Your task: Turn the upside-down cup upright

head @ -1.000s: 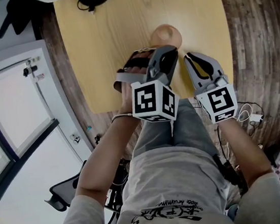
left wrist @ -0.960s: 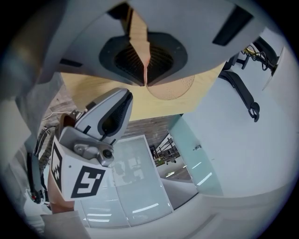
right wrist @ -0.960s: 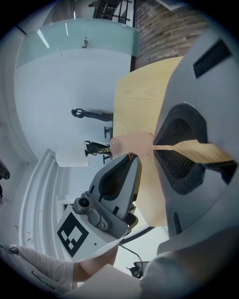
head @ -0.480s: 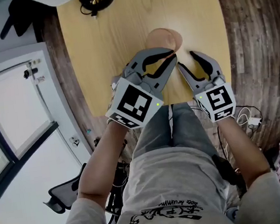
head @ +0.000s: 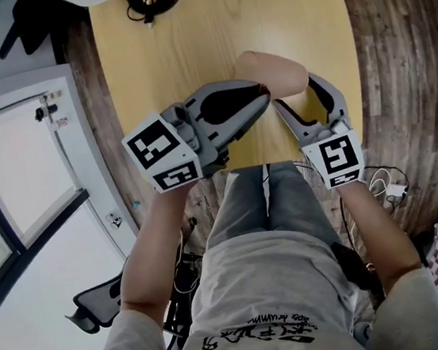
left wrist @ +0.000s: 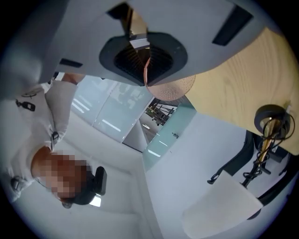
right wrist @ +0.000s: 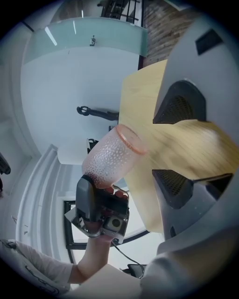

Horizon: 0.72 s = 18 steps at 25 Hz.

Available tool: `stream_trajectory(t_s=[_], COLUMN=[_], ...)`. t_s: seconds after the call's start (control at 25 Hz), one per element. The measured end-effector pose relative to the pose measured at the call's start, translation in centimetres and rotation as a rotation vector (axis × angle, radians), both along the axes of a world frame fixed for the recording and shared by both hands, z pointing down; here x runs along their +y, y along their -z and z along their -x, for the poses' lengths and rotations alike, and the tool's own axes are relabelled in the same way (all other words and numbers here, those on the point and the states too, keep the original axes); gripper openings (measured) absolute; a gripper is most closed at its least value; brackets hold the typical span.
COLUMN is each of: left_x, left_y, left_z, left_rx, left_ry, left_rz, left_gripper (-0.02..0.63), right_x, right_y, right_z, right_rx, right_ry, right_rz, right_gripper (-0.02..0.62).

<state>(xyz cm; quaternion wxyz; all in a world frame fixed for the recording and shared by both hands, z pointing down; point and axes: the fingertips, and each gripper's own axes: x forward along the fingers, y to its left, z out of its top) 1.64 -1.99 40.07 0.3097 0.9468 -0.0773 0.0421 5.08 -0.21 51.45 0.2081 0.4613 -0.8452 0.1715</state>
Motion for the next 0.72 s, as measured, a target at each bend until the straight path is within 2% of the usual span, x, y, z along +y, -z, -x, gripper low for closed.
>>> stream_trajectory(t_s=[0.08, 0.16, 0.24, 0.32, 0.44, 0.72], left_x=[0.0, -0.2, -0.5, -0.8, -1.0, -1.1], left_y=[-0.2, -0.1, 0.2, 0.4, 0.2, -0.3], left_z=[0.3, 0.6, 1.0, 1.4, 1.6, 1.2], left_rx=[0.05, 0.115, 0.186, 0.236, 0.257, 0.263], left_ry=[-0.002, 0.016, 0.043, 0.067, 0.089, 0.113], left_rz=[0.04, 0.079, 0.116, 0.141, 0.155, 0.16], left_gripper=[0.023, 0.023, 0.023, 0.023, 0.023, 0.023], right_x=[-0.3, -0.3, -0.2, -0.1, -0.4, -1.0], right_y=[0.4, 0.9, 1.7, 2.7, 3.9, 5.1], right_z=[0.3, 1.0, 1.5, 1.6, 0.9, 0.8], right_rx=[-0.038, -0.129, -0.277, -0.476, -0.729, -1.038], right_ry=[0.006, 0.025, 0.031, 0.001, -0.079, -0.141], right_rz=[-0.015, -0.024, -0.014, 0.01, 0.04, 0.109], right_gripper=[0.284, 0.284, 0.284, 0.285, 0.291, 0.341])
